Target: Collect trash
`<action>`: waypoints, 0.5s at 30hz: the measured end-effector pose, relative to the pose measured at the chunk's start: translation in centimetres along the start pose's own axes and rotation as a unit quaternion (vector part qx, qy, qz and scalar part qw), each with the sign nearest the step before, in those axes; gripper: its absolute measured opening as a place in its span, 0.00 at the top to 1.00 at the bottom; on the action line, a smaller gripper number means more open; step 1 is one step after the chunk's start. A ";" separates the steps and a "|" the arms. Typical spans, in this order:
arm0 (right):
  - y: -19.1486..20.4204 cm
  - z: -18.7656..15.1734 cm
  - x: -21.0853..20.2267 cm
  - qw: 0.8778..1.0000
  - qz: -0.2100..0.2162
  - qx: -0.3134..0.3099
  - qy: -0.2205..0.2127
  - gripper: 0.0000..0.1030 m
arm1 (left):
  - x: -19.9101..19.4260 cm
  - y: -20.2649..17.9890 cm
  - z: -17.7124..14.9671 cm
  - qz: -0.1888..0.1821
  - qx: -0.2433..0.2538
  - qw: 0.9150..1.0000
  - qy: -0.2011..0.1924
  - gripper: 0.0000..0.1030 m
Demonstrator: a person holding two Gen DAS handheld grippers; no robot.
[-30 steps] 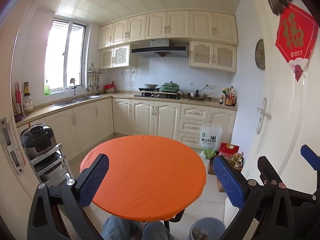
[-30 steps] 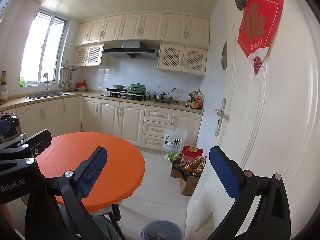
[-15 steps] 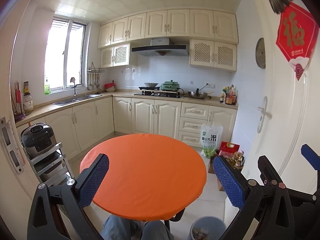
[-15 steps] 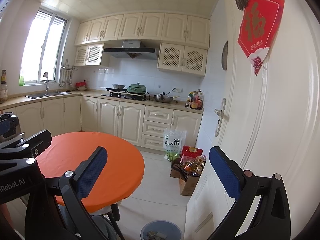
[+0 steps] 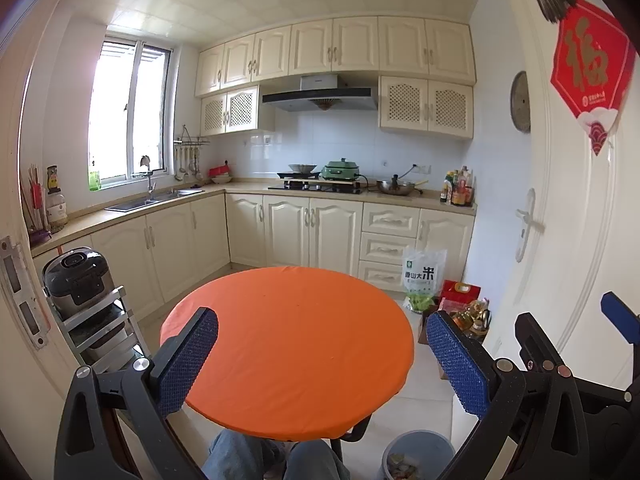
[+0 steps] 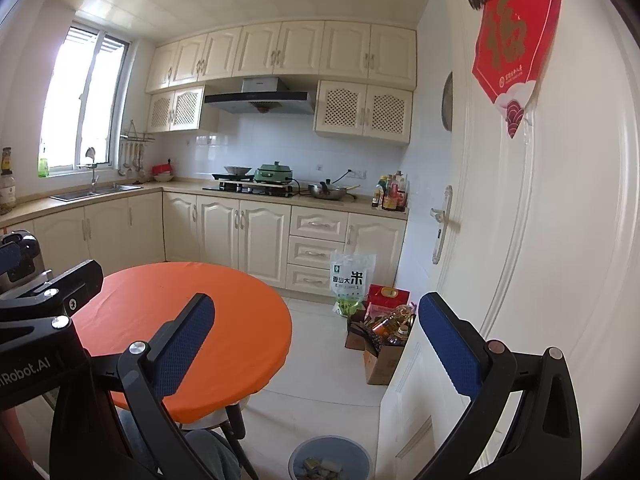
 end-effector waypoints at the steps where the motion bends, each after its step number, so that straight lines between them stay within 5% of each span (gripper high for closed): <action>1: 0.0 0.0 0.0 1.000 0.000 0.001 0.001 0.00 | 0.1 0.0 0.0 0.000 0.000 1.000 0.000 0.01; 15: 0.1 -0.5 0.7 1.000 0.002 0.009 0.009 0.00 | 0.7 0.4 -0.3 0.001 0.000 1.000 0.004 0.01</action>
Point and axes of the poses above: each gripper's, at about its wrist camera, not at the fingertips, and x roughly the way its jaws point, y to its left, z to its top, the point moved 6 cm from there along x, roughly the way its jaws point, and after that the axes turned 7 degrees about -z, right-handed, at the moved point
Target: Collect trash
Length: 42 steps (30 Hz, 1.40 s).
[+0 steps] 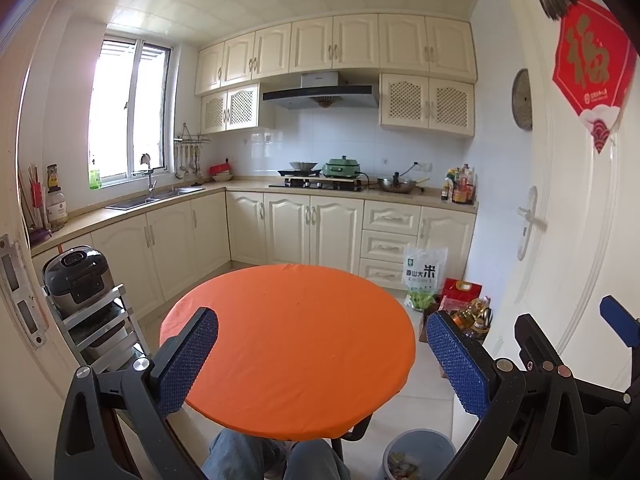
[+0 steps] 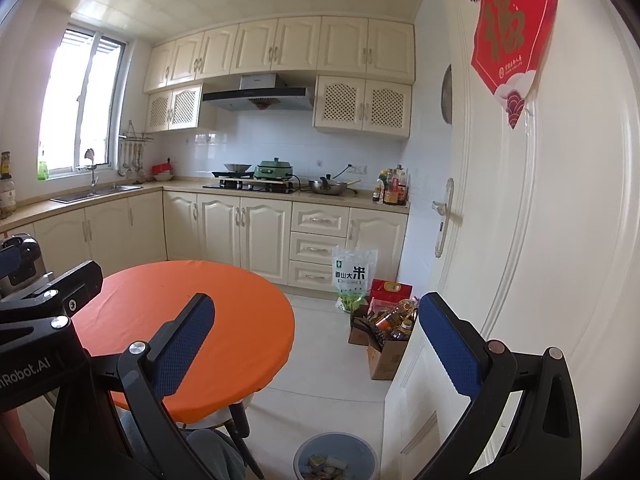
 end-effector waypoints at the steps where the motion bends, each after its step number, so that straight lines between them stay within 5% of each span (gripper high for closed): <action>1: 0.0 0.0 0.0 1.000 0.000 0.000 0.000 0.00 | -0.1 0.1 0.0 -0.001 0.000 1.000 0.000 0.01; 42: 0.5 -0.6 0.6 1.000 -0.008 0.008 0.025 0.00 | 0.2 1.5 0.2 -0.007 0.008 1.000 0.012 0.00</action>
Point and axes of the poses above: each gripper's, at about its wrist camera, not at the fingertips, and x roughly the way its jaws point, y to its left, z to its top, the point moved 6 cm from there along x, roughly the way its jaws point, and after that the axes turned 7 degrees about -z, right-handed, at the moved point
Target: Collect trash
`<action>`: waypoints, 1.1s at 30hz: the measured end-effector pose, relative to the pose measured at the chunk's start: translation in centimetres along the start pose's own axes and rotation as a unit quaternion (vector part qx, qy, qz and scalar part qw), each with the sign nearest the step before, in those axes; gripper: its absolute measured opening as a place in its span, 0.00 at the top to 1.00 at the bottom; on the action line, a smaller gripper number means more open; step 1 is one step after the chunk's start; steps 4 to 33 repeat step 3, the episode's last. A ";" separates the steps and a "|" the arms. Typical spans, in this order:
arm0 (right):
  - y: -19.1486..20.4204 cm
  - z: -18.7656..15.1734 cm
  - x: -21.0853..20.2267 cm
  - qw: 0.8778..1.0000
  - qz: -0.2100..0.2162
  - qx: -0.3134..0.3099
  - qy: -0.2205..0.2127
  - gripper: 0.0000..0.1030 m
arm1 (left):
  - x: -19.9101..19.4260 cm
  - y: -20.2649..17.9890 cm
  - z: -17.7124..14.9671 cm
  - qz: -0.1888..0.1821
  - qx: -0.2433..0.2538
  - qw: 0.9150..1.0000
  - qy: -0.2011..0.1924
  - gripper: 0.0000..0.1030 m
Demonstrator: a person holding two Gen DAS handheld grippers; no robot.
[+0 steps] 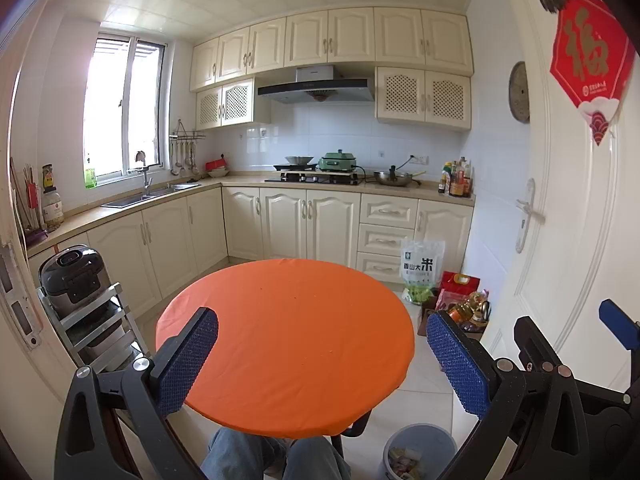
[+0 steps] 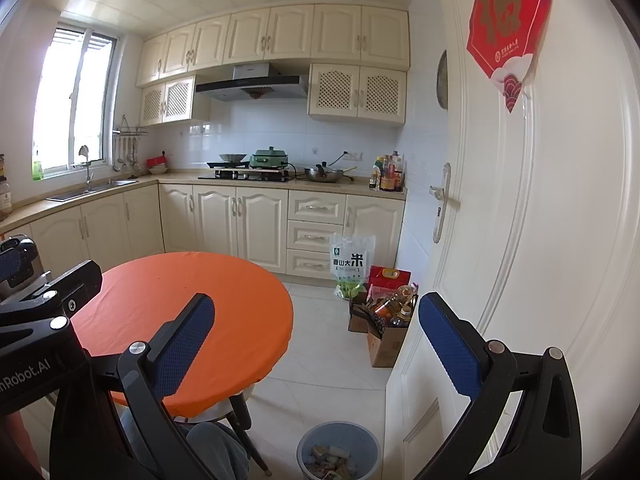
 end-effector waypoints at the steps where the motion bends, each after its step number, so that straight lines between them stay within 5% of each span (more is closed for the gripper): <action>1: 0.0 0.0 0.0 1.000 0.000 0.000 0.000 0.00 | 0.0 0.0 0.0 0.000 0.000 1.000 0.000 0.00; 33: 0.1 -0.1 -0.1 1.000 0.000 0.001 0.001 0.00 | 0.0 0.1 0.0 0.000 0.000 1.000 -0.001 0.00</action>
Point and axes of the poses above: each gripper's, at about its wrist camera, not at the fingertips, and x roughly the way its jaws point, y to its left, z to its top, the point moved 6 cm from there along x, roughly the way its jaws point, and after that the axes turned 7 degrees about -z, right-handed, at the moved point
